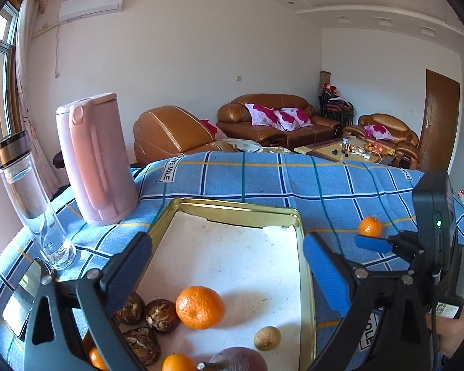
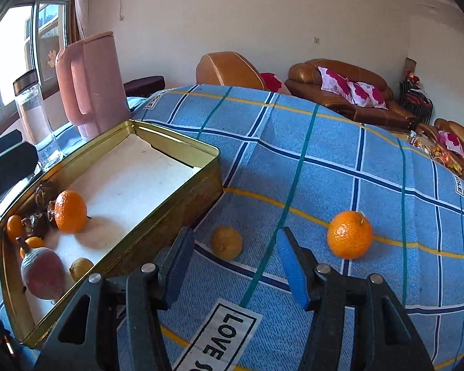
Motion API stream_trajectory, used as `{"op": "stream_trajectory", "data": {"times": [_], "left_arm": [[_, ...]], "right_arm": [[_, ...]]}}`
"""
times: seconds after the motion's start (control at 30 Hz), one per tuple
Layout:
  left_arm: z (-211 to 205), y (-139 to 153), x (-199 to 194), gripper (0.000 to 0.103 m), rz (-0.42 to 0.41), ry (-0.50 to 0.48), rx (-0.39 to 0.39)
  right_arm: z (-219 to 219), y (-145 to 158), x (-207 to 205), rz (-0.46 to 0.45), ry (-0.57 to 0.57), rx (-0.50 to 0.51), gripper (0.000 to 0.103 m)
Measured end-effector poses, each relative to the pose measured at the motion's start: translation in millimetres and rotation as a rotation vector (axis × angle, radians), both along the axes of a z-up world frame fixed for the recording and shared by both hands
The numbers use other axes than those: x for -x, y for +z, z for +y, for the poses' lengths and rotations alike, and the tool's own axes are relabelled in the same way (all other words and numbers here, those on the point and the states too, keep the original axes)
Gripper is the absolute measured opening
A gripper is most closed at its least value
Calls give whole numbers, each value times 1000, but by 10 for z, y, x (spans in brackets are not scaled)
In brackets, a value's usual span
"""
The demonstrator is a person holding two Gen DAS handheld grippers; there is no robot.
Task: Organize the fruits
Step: 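Grasp a small brown round fruit on the cloth with the right tool, then grasp an orange with the left tool while the right tool holds the brown fruit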
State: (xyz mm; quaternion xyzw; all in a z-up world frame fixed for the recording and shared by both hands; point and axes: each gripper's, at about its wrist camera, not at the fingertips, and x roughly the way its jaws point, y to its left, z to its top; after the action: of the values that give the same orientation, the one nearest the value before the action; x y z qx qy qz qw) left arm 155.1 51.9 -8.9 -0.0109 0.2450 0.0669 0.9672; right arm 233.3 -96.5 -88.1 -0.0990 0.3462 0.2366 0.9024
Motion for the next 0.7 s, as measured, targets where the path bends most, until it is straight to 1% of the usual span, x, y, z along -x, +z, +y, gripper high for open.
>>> {"op": "stream_trajectory", "data": {"times": [0.07, 0.13, 0.2, 0.23, 0.27, 0.3, 0.4, 0.47, 0.57, 0.63, 0.7], "left_arm": [[8, 17, -69, 100, 9, 3, 0], [-14, 27, -92, 100, 8, -3, -9], [-50, 31, -106, 102, 6, -8, -19], [-75, 30, -118, 102, 8, -10, -22], [-102, 32, -133, 102, 8, -11, -25], [-131, 24, -148, 102, 9, -12, -28], [-283, 65, -199, 102, 11, -22, -27], [-430, 101, -251, 102, 4, -35, -32], [-741, 121, -346, 102, 4, -70, -41], [-983, 84, -438, 102, 19, -106, -53], [-1254, -7, -560, 102, 45, -139, -80]], "right_arm": [[56, -42, -66, 23, 7, 8, 51], [108, -103, -138, 55, 11, 18, 50], [147, -201, -213, 91, 2, 47, 41], [150, -236, -235, 102, 12, 40, 31], [143, -265, -246, 118, 22, 33, 28], [124, -252, -239, 115, 22, 23, 28], [30, -120, -154, 47, 16, 5, 28], [-127, 8, -101, 3, -5, -21, 28], [-487, 176, -103, -53, -86, -47, 28], [-776, 221, -147, -63, -150, -52, 28], [-1057, 216, -197, -71, -220, -35, 28]]}}
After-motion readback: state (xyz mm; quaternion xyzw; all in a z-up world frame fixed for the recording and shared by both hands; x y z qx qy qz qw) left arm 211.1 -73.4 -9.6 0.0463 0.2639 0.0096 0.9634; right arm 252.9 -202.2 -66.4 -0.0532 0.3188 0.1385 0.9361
